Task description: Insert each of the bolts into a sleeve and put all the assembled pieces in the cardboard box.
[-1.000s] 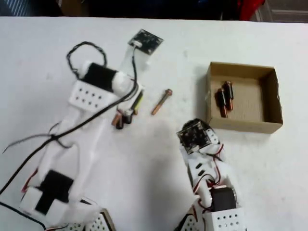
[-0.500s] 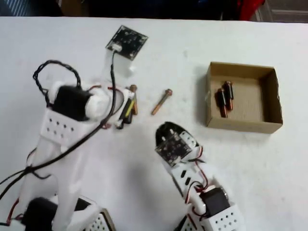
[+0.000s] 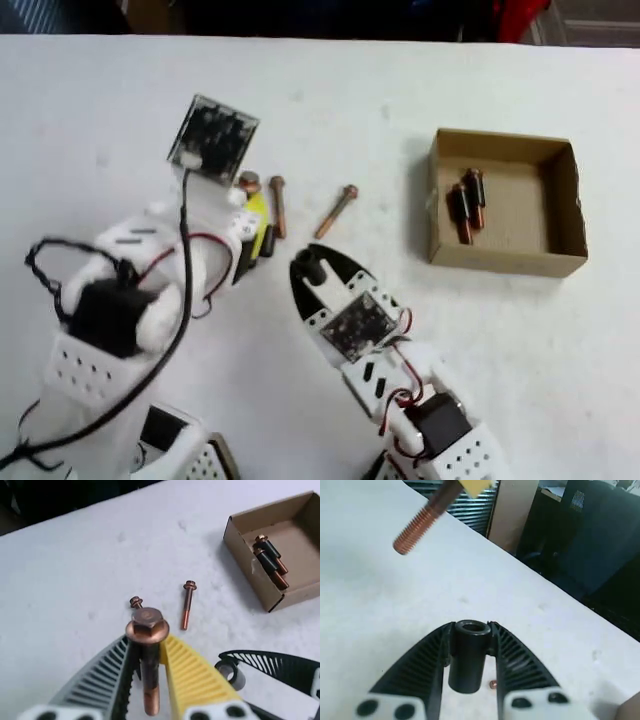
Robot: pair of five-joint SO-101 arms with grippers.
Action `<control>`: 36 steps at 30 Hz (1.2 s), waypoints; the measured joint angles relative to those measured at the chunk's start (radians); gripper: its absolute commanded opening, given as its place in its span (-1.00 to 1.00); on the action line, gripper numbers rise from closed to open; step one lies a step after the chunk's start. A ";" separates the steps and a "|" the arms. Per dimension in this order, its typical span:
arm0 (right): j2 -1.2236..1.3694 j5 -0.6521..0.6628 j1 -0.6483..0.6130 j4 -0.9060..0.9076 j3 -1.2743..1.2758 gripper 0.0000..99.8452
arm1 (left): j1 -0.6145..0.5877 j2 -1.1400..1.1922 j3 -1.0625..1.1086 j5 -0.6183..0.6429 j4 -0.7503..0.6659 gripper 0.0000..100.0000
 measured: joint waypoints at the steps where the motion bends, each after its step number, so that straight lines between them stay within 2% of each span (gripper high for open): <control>1: 0.000 -0.012 -0.009 -0.011 0.000 -0.97 | 0.000 -0.029 0.040 0.000 -0.041 -0.96; 5: 0.000 -0.120 -0.020 -0.049 0.000 -0.97 | 0.002 -0.132 0.161 0.003 -0.184 -0.96; 8: 0.000 -0.175 -0.020 -0.064 0.000 -0.97 | 0.002 -0.187 0.216 0.071 -0.258 -0.96; 13: 0.000 -0.190 -0.020 -0.068 0.000 -0.97 | 0.017 -0.224 0.264 0.144 -0.348 -0.95; 19: 0.002 -0.190 -0.020 -0.068 0.018 -0.97 | 0.112 -0.226 0.322 0.229 -0.482 -0.95; 23: 0.000 -0.190 -0.021 -0.068 0.018 -0.97 | 0.121 -0.227 0.361 0.247 -0.525 -0.95; 29: 0.000 -0.190 -0.014 -0.112 0.018 -0.97 | 0.126 -0.292 0.367 0.353 -0.543 -0.95; 36: 0.000 -0.193 0.018 -0.207 0.057 -0.97 | 0.129 -0.364 0.433 0.370 -0.543 -0.95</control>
